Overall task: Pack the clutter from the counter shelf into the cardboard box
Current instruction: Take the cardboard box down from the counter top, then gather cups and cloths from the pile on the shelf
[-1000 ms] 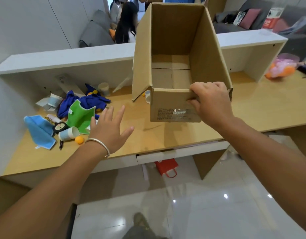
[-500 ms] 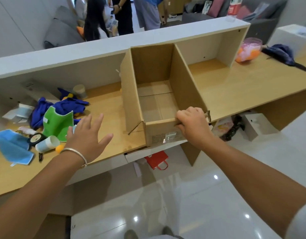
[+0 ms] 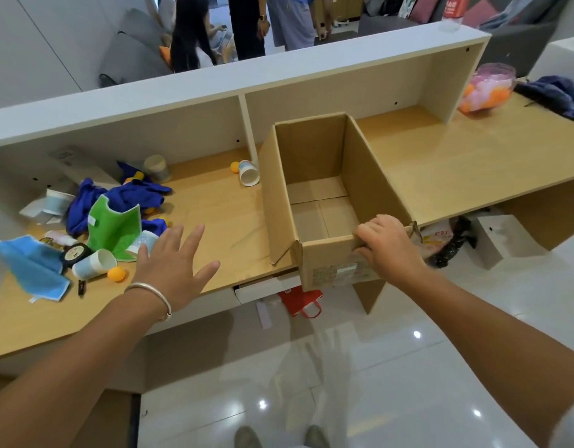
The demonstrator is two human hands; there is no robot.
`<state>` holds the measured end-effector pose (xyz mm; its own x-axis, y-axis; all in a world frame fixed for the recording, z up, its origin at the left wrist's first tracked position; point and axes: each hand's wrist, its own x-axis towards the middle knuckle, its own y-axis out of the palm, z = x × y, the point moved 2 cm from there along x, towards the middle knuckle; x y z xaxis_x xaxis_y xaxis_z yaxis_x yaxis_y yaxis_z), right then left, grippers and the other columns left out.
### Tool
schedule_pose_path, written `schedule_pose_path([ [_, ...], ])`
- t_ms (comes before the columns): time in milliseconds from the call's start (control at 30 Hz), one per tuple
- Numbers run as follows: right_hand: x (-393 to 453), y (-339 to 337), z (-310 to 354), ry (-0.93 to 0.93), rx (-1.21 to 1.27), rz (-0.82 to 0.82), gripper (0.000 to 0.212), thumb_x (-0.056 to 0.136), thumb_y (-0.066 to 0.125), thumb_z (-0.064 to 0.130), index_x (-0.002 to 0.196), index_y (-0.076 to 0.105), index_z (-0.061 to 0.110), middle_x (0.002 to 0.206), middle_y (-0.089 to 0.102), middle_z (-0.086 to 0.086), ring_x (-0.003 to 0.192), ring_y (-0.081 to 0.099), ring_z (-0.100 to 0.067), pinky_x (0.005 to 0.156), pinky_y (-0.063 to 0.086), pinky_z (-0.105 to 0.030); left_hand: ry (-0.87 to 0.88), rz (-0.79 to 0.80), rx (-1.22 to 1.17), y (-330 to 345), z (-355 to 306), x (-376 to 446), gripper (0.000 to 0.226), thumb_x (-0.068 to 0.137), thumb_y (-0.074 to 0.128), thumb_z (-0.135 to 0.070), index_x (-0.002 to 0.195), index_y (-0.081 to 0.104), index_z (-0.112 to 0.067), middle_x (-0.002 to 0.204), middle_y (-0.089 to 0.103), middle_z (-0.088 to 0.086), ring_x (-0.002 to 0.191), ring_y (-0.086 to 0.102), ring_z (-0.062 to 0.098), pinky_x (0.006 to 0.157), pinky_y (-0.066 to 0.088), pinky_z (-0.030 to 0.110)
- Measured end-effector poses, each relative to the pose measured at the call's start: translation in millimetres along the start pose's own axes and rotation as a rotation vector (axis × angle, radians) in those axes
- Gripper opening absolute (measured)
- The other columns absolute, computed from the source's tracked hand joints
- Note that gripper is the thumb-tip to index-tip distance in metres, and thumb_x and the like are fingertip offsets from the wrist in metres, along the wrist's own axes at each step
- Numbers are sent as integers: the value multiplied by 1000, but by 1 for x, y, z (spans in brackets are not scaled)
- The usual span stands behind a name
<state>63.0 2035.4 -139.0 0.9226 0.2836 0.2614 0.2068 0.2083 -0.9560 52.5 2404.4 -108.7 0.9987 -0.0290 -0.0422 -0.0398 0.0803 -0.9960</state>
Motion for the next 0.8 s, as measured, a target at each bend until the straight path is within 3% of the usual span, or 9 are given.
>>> schedule_pose_path([
  [67, 8, 1, 7, 5, -37, 66, 24, 78, 72, 26, 98, 58, 23, 97, 64, 5, 102, 53, -21, 109, 30, -49, -10, 8, 11, 1, 1, -1, 76, 88, 27, -69, 151, -1, -38, 160, 7, 2, 147, 5, 21, 115, 10, 52],
  [100, 12, 1, 16, 17, -23, 95, 37, 78, 71, 34, 111, 56, 28, 110, 61, 7, 113, 50, -18, 115, 19, -48, -15, 10, 17, 1, 2, -1, 76, 88, 27, -69, 151, -2, -38, 160, 7, 2, 147, 5, 21, 115, 10, 52],
  [200, 25, -7, 60, -7, 87, 49, 66, 74, 61, 60, 132, 40, 36, 133, 48, 12, 129, 39, -12, 114, 8, -43, -28, 21, 37, 1, 3, 0, 76, 88, 25, -70, 150, -5, -38, 161, 5, 2, 147, 4, 21, 115, 11, 52],
  [300, 39, -16, 110, -109, 146, 1, 65, 79, 51, 63, 135, 37, 33, 138, 44, 8, 133, 33, -13, 116, 11, -46, -45, 11, 20, 0, 12, -1, 76, 88, 26, -69, 150, -4, -38, 160, 6, 2, 147, 3, 20, 115, 11, 53],
  [467, 65, -9, 167, -195, 168, 75, 66, 87, 52, 57, 142, 29, 31, 149, 31, -1, 141, 19, -19, 116, 10, -52, -88, -47, 8, 2, 47, -9, 76, 86, 25, -69, 151, 2, -37, 159, 10, 3, 146, 6, 21, 113, 11, 52],
  [800, 143, 41, 271, -215, 123, 162, 68, 87, 47, 61, 145, 24, 33, 153, 25, 0, 141, 19, -20, 117, 9, -48, -193, -33, -107, 35, 174, 9, 77, 87, 27, -69, 151, 2, -35, 160, 10, 6, 147, 6, 22, 114, 9, 54],
])
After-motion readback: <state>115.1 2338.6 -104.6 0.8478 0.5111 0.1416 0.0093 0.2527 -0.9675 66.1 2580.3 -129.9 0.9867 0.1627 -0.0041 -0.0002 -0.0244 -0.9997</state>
